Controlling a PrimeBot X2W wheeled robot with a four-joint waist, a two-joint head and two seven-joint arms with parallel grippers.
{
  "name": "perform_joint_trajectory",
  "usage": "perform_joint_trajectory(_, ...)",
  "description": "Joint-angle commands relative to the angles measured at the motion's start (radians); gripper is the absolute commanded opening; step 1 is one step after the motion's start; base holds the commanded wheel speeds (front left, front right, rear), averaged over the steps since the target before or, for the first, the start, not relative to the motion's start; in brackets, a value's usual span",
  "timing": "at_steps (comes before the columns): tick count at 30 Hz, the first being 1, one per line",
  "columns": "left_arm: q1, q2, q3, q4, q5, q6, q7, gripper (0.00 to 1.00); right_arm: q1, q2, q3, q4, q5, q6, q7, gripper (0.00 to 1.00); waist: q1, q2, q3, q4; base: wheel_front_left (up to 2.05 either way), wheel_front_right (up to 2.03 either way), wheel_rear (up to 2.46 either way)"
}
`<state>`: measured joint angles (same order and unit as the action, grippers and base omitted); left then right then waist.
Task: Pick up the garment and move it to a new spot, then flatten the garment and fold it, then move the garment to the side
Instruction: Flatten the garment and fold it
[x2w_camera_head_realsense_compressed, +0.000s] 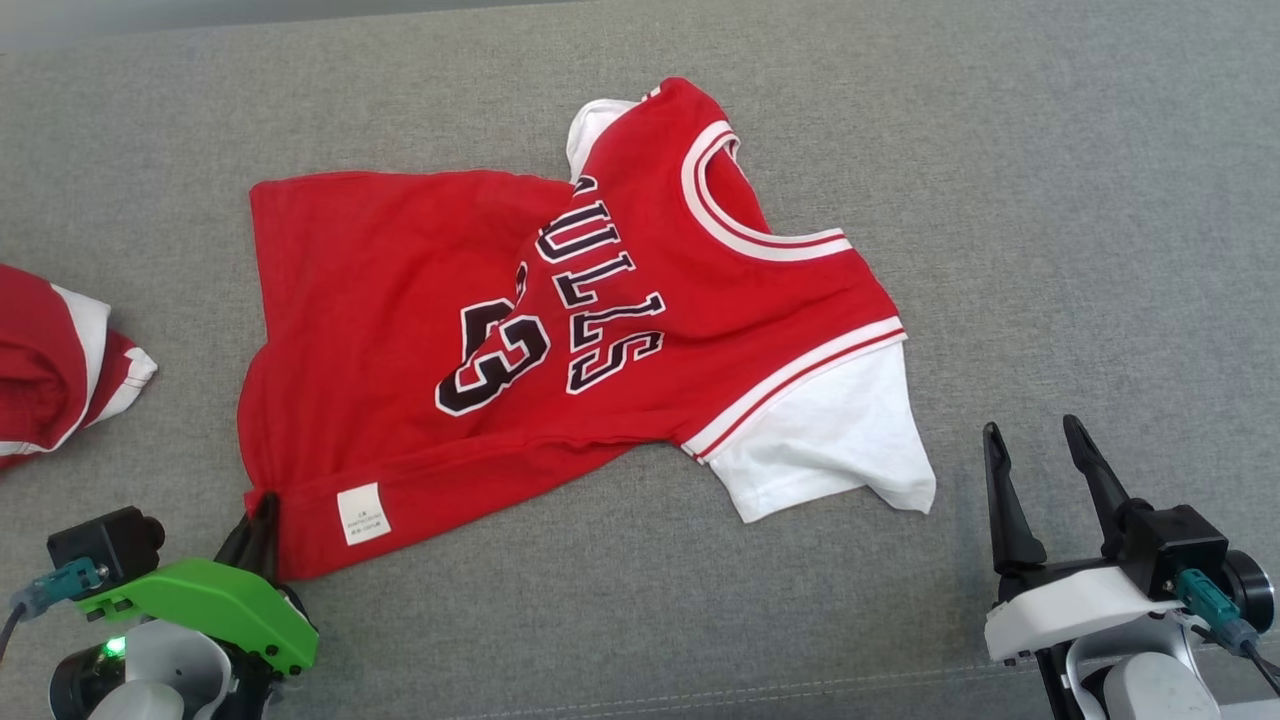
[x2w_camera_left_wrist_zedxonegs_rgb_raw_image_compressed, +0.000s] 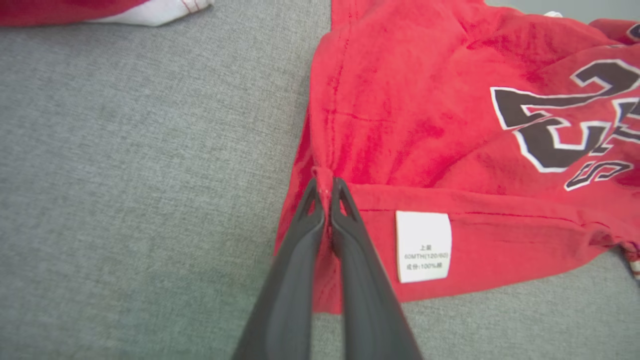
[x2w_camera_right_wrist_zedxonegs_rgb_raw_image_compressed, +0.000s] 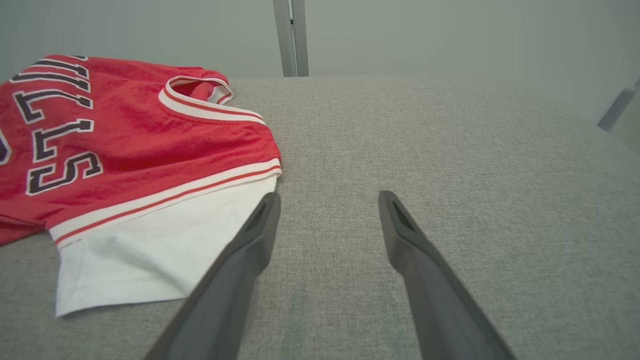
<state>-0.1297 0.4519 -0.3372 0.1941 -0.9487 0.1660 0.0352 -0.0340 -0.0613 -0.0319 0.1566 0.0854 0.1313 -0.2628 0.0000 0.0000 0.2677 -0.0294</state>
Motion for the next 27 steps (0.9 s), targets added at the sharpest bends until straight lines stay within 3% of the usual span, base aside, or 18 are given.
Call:
perform_joint_trajectory(1,0.011,0.002,-0.001,-0.01,0.001,0.003,0.0,0.0,-0.008,-0.006,0.001,0.001,-0.003,-0.001,-0.003,1.0,0.0,0.0,-0.001,0.001,0.0,0.0,0.0)
perform_joint_trajectory(18,0.103,0.039,0.011,-0.163,0.02,0.039,-0.031,0.0,0.007,-0.002,-0.001,0.006,0.002,-0.001,-0.003,1.0,0.0,0.0,-0.013,0.006,0.0,0.0,0.0)
perform_joint_trajectory(27,0.166,0.001,-0.103,-0.206,0.08,0.028,-0.035,0.0,0.017,-0.001,-0.002,0.007,0.005,-0.001,-0.003,1.0,0.0,0.0,-0.013,0.012,0.0,0.0,0.0)
